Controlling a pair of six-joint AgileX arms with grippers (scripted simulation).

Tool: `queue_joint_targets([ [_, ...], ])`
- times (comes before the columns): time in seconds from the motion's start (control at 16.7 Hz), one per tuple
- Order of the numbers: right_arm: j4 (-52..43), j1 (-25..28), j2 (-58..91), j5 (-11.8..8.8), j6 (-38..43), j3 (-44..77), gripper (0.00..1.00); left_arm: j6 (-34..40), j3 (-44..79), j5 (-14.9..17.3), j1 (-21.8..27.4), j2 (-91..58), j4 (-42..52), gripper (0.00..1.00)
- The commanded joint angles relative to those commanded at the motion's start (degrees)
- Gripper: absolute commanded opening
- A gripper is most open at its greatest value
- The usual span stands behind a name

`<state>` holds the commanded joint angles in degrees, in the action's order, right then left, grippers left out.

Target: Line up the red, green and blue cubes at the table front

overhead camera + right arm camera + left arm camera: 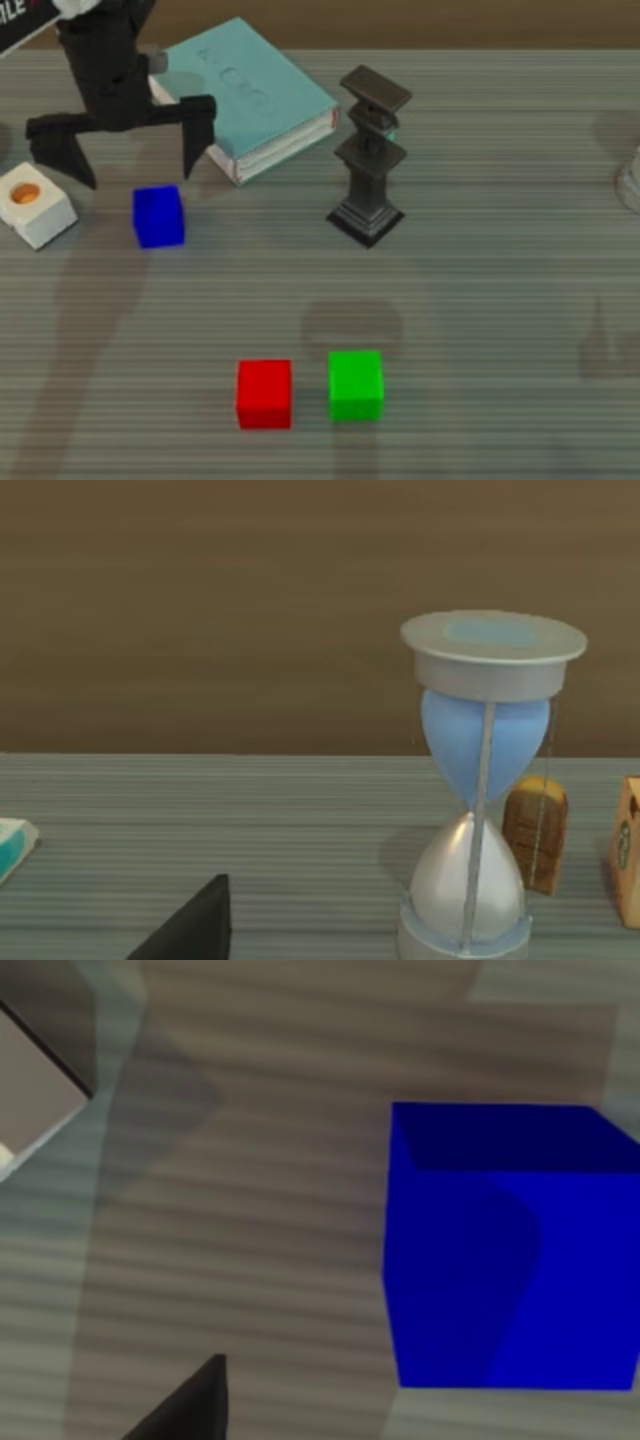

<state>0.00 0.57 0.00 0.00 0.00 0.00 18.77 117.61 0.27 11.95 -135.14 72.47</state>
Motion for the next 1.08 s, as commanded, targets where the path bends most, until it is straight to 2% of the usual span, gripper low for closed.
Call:
queue_joint_targets([
  [0.3,0.0,0.0,0.0,0.0,0.0,0.0,1.0,0.05,-2.12,0.01,0.06,-0.44,-2.38,1.0],
  [0.66,0.0,0.0,0.0,0.0,0.0,0.0,1.0,-0.12,-10.83,0.05,-0.07,-4.5,-15.65,1.0],
  [0.96,0.0,0.0,0.0,0.0,0.0,0.0,1.0,-0.13,-11.79,0.06,-0.07,-5.09,-16.88,1.0],
  [1.08,0.0,0.0,0.0,0.0,0.0,0.0,1.0,-0.13,-11.79,0.06,-0.07,-5.09,-16.88,0.85],
])
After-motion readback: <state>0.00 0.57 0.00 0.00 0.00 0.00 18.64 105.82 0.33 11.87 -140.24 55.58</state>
